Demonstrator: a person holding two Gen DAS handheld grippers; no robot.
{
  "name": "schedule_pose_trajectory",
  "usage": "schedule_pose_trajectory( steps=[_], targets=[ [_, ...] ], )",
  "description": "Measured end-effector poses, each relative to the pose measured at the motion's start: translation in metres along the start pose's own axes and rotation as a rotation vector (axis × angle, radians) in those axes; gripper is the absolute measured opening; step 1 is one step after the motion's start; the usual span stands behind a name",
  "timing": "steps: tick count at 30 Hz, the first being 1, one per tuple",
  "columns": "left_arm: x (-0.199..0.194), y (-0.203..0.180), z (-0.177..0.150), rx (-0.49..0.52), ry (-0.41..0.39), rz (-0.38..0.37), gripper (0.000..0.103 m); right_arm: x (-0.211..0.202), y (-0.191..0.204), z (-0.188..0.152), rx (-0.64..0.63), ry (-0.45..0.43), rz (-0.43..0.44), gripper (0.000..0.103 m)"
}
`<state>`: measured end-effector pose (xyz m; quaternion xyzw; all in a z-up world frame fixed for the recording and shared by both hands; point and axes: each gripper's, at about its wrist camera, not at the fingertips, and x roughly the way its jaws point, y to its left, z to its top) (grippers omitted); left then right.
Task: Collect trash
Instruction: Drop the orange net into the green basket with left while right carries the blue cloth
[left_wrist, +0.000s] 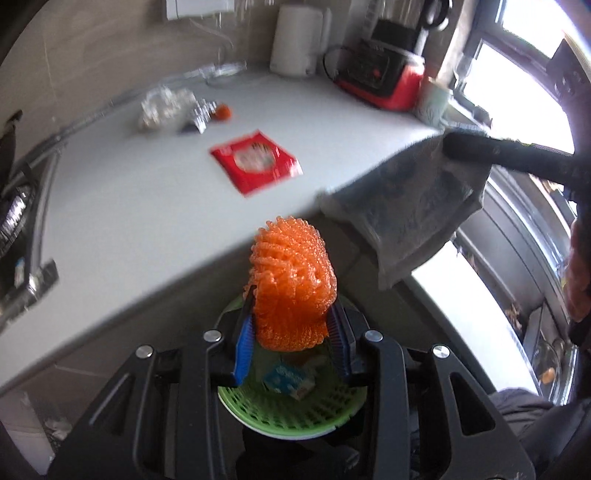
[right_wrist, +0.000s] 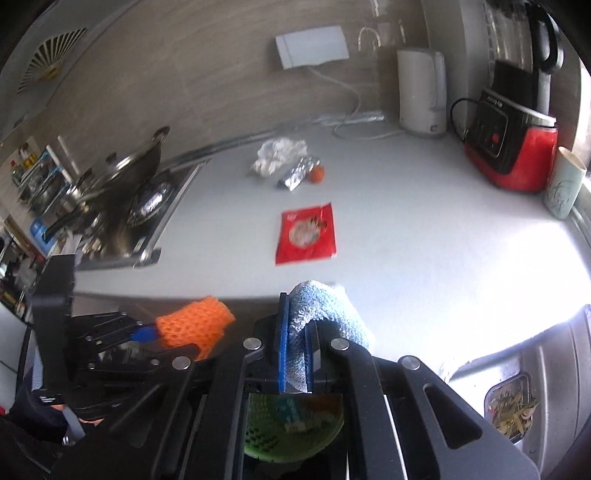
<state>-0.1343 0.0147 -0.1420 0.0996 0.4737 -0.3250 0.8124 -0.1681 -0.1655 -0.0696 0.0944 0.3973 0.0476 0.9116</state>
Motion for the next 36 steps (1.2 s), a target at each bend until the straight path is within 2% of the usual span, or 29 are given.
schedule_pose_trajectory(
  steps=[8, 14, 19, 23, 30, 36],
  targets=[
    [0.023, -0.015, -0.024, -0.017, 0.108, -0.027, 0.049, -0.002, 0.005, -0.014, -0.044, 0.023, 0.032, 0.008],
    [0.025, -0.018, -0.026, -0.027, 0.112, -0.029, 0.064, -0.005, 0.008, -0.016, -0.061, 0.023, 0.061, 0.008],
    [0.024, -0.018, -0.026, -0.032, 0.110, -0.023, 0.071, -0.008, 0.011, -0.016, -0.067, 0.021, 0.076, 0.008],
    [0.017, -0.012, -0.023, -0.051, 0.086, -0.003, 0.078, -0.006, 0.016, -0.017, -0.081, 0.033, 0.089, 0.008],
    [-0.002, 0.011, -0.012, -0.136, 0.013, 0.086, 0.090, 0.002, 0.030, -0.023, -0.120, 0.080, 0.122, 0.008],
    [-0.016, 0.035, -0.002, -0.206, -0.025, 0.155, 0.092, 0.019, 0.045, -0.035, -0.172, 0.150, 0.150, 0.010]
  ],
)
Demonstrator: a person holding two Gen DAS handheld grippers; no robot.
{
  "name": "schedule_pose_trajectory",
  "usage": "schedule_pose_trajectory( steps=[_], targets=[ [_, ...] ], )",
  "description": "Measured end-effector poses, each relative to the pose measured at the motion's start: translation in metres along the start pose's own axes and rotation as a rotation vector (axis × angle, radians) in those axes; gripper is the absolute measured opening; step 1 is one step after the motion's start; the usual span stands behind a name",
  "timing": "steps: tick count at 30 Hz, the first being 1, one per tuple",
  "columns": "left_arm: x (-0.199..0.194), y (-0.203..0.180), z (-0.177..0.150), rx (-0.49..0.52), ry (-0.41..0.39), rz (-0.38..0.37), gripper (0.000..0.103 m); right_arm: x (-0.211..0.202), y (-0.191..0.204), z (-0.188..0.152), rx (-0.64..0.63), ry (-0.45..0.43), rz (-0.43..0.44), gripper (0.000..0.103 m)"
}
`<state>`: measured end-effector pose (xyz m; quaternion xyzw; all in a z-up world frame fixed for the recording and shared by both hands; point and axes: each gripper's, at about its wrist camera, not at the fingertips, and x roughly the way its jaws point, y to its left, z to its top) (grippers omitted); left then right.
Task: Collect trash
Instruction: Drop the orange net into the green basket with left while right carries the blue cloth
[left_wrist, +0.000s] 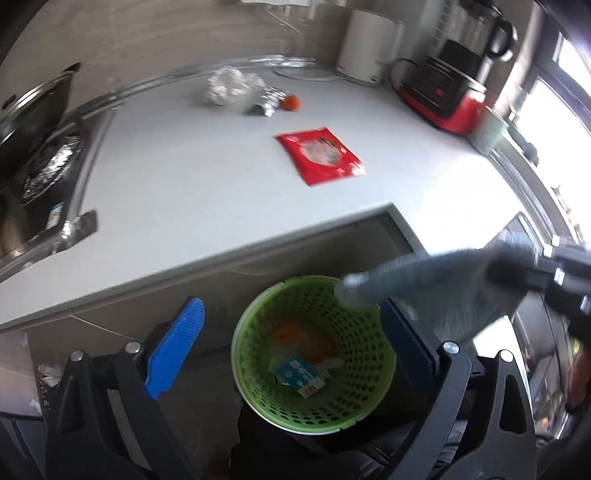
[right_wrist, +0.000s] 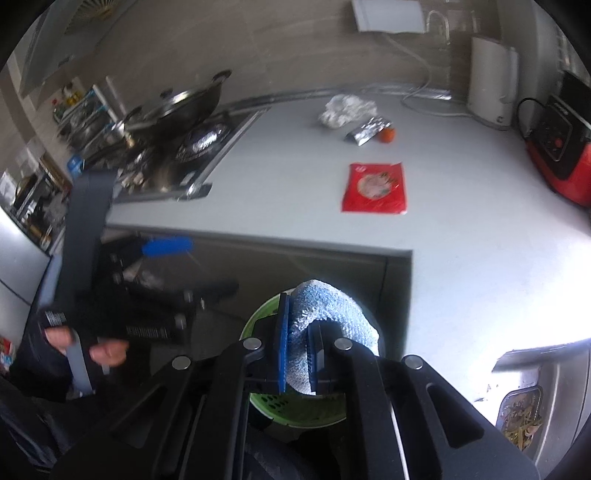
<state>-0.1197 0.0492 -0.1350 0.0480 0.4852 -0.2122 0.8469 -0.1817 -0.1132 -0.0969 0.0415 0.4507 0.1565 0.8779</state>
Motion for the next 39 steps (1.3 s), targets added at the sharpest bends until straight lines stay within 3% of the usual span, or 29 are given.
schedule_pose_trajectory(
  steps=[3, 7, 16, 25, 33, 39],
  targets=[
    [-0.003, 0.010, 0.006, -0.026, -0.016, 0.021, 0.094, 0.016, 0.004, -0.004, -0.009, 0.047, 0.011, 0.013],
    [-0.005, 0.019, 0.012, -0.048, -0.031, 0.046, 0.095, 0.034, 0.006, -0.008, -0.002, 0.097, 0.024, 0.050],
    [-0.012, 0.030, 0.025, -0.062, -0.077, 0.039, 0.095, 0.037, 0.001, 0.002, 0.029, 0.084, 0.002, 0.077],
    [-0.007, 0.039, 0.037, -0.070, -0.077, 0.019, 0.095, 0.041, 0.008, 0.008, 0.003, 0.109, 0.022, 0.077],
    [-0.003, 0.043, 0.039, -0.079, -0.076, 0.017, 0.095, 0.068, 0.023, -0.003, -0.077, 0.279, -0.015, 0.078],
    [0.000, 0.045, 0.037, -0.083, -0.071, 0.016, 0.095, 0.077, 0.025, -0.007, -0.098, 0.331, -0.061, 0.083]
  ],
)
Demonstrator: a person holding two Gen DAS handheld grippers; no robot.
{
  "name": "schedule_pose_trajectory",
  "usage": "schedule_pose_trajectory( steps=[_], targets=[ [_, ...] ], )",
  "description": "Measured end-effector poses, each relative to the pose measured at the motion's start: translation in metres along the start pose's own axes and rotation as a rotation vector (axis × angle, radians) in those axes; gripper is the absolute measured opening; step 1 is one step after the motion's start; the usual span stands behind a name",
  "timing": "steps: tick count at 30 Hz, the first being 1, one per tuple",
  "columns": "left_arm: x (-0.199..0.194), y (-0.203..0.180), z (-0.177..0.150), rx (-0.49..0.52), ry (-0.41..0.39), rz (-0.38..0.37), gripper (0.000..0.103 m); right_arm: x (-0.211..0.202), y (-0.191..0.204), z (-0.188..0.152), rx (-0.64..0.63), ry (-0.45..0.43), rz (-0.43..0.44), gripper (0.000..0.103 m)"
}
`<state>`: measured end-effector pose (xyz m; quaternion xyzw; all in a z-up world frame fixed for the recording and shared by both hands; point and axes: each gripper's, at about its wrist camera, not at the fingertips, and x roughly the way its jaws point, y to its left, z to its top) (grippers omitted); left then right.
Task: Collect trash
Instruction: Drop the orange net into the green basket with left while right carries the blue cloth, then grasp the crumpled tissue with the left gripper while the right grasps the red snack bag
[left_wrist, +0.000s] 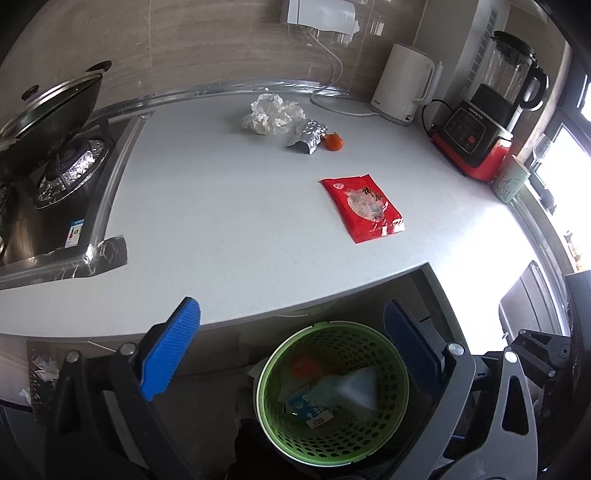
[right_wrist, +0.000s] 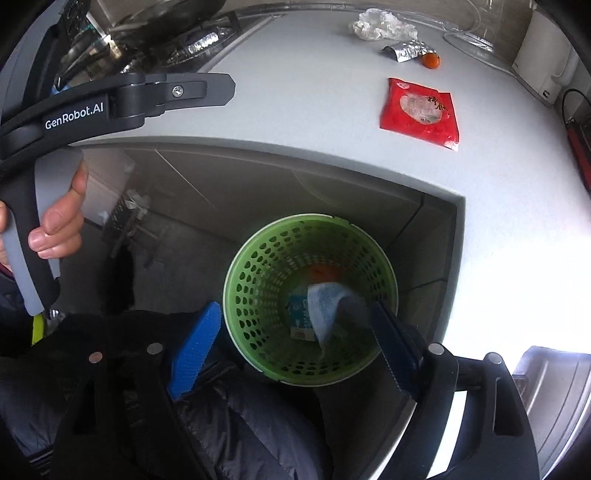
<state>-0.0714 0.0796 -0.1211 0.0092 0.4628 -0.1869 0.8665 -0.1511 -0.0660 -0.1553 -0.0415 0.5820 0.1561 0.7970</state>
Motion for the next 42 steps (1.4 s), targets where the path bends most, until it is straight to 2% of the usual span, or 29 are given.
schedule_pose_trajectory(
  steps=[4, 5, 11, 14, 20, 31, 36, 42],
  targets=[
    [0.001, 0.001, 0.001, -0.008, -0.001, -0.006, 0.095, -0.013, -0.006, 0.003, 0.042, -0.065, 0.012, 0.085],
    [0.002, 0.001, 0.002, -0.007, -0.003, -0.005, 0.095, -0.020, -0.011, 0.005, 0.067, -0.100, 0.011, 0.089],
    [0.004, 0.000, 0.020, 0.028, -0.037, 0.013, 0.095, -0.053, -0.029, 0.024, 0.160, -0.282, -0.053, 0.097],
    [0.008, -0.001, 0.034, 0.053, -0.052, 0.017, 0.095, -0.061, -0.038, 0.036, 0.184, -0.333, -0.106, 0.101],
    [0.021, -0.004, 0.066, 0.114, -0.089, 0.031, 0.095, -0.065, -0.053, 0.060, 0.239, -0.396, -0.181, 0.101],
    [0.086, 0.025, 0.153, 0.118, -0.112, 0.030, 0.095, -0.023, -0.090, 0.110, 0.356, -0.423, -0.239, 0.101],
    [0.125, 0.042, 0.192, 0.092, -0.113, -0.003, 0.095, 0.003, -0.107, 0.133, 0.393, -0.411, -0.262, 0.101],
    [0.180, 0.041, 0.231, 0.163, -0.115, -0.003, 0.095, 0.037, -0.123, 0.156, 0.419, -0.373, -0.292, 0.101]
  ],
)
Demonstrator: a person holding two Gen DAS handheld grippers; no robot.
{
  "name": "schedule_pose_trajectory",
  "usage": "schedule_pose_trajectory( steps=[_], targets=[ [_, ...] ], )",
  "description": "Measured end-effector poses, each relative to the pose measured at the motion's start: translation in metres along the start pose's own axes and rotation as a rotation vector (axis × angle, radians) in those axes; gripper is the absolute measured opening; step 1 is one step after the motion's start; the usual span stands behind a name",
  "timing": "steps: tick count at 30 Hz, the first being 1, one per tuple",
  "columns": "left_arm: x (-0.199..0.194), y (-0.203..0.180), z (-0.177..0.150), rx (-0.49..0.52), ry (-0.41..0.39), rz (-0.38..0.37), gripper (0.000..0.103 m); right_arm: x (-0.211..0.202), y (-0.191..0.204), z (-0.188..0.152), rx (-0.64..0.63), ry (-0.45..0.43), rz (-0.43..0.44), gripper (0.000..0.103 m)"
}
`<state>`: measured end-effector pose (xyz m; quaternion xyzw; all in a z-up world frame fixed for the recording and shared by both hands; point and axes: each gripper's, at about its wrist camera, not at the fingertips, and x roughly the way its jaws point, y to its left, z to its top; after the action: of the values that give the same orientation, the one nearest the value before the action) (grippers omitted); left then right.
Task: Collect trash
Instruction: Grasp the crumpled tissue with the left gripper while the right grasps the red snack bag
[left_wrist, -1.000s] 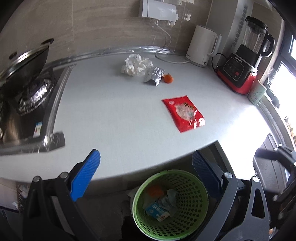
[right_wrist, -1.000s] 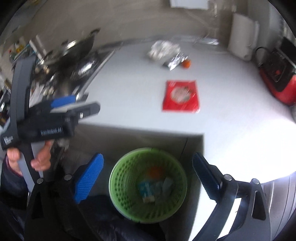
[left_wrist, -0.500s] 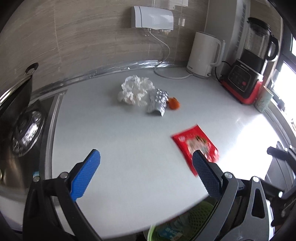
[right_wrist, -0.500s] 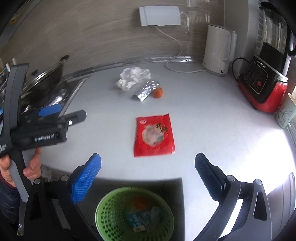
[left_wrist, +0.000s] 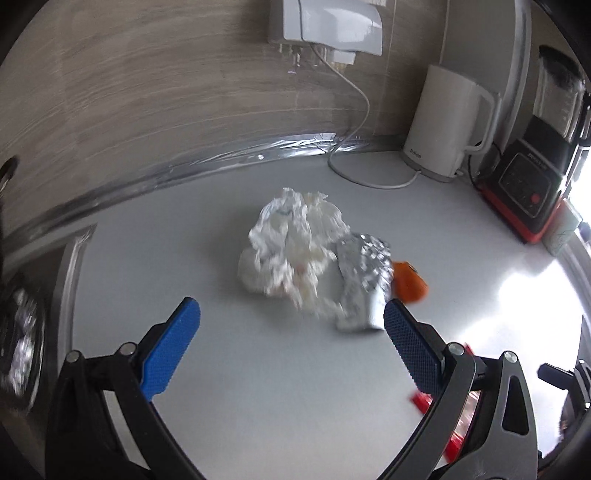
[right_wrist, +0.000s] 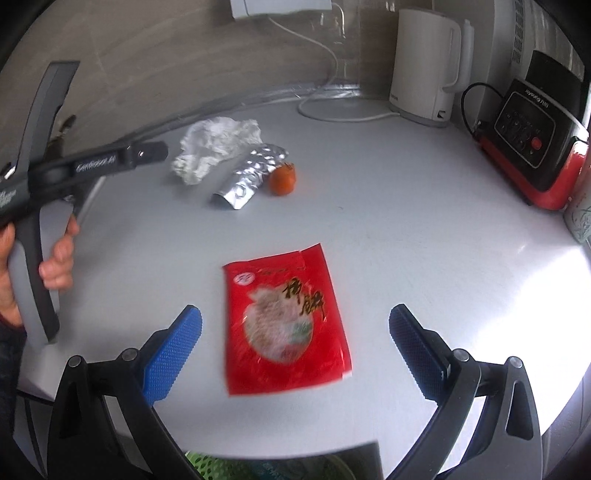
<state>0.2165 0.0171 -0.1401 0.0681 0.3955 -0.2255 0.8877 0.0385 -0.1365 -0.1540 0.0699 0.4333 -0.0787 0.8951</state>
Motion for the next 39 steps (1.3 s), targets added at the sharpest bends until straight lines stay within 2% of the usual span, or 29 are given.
schedule_pose_trajectory(
  steps=[6, 14, 16, 18, 19, 21, 22, 23, 24, 27, 35, 39],
  targets=[
    [0.048, 0.004, 0.017, 0.009, 0.047, -0.023, 0.095, 0.026, 0.002, 0.006, 0.000, 0.025, -0.010, 0.101],
    [0.094, 0.006, 0.027, 0.038, 0.098, 0.011, 0.095, 0.044, -0.002, 0.008, 0.002, 0.050, -0.012, 0.101],
    [0.101, 0.004, 0.027, 0.050, 0.108, 0.028, 0.088, 0.047, -0.003, 0.007, -0.001, 0.054, -0.011, 0.101],
    [0.107, 0.003, 0.027, 0.058, 0.127, 0.035, 0.071, 0.048, -0.004, 0.005, -0.004, 0.052, -0.006, 0.101],
    [0.110, 0.004, 0.026, 0.053, 0.139, 0.038, 0.067, 0.049, -0.004, 0.005, -0.004, 0.051, -0.002, 0.101],
    [0.114, 0.004, 0.026, 0.046, 0.145, 0.043, 0.050, 0.051, -0.003, 0.004, -0.007, 0.053, 0.001, 0.101],
    [0.114, 0.006, 0.026, 0.040, 0.140, 0.035, 0.047, 0.052, -0.003, 0.003, -0.011, 0.057, 0.001, 0.101],
    [0.114, 0.006, 0.026, 0.036, 0.138, 0.030, 0.037, 0.054, -0.002, 0.003, -0.016, 0.059, 0.002, 0.101],
    [0.114, 0.008, 0.027, 0.031, 0.136, 0.022, 0.032, 0.054, 0.000, 0.003, -0.020, 0.059, 0.003, 0.101],
    [0.112, 0.014, 0.028, 0.006, 0.128, 0.007, 0.027, 0.055, 0.006, 0.002, -0.045, 0.058, -0.006, 0.101],
    [0.089, 0.029, 0.029, -0.026, 0.082, -0.006, 0.026, 0.063, 0.023, -0.002, -0.139, 0.062, -0.083, 0.101],
    [0.073, 0.030, 0.027, -0.017, 0.056, -0.025, 0.026, 0.064, 0.020, -0.002, -0.126, 0.066, -0.064, 0.100]
  ],
)
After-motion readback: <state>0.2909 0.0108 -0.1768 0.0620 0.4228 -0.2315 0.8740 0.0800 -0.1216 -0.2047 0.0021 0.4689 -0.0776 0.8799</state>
